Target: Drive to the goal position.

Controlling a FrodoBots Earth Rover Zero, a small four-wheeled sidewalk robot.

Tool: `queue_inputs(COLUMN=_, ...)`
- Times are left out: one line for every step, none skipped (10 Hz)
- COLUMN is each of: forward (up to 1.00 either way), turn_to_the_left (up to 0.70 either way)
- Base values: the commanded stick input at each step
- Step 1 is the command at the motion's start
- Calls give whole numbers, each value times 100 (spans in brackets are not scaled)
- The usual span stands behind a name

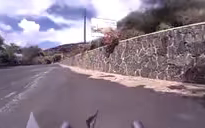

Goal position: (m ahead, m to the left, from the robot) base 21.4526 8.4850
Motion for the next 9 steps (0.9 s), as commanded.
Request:
queue_inputs(forward=50, turn_to_the_left=25)
queue_inputs(forward=50, turn_to_the_left=25)
queue_inputs(forward=50, turn_to_the_left=25)
queue_inputs(forward=50, turn_to_the_left=25)
queue_inputs(forward=50, turn_to_the_left=25)
queue_inputs(forward=50, turn_to_the_left=25)
queue_inputs(forward=50, turn_to_the_left=25)
queue_inputs(forward=50, turn_to_the_left=0)
queue_inputs(forward=50, turn_to_the_left=0)
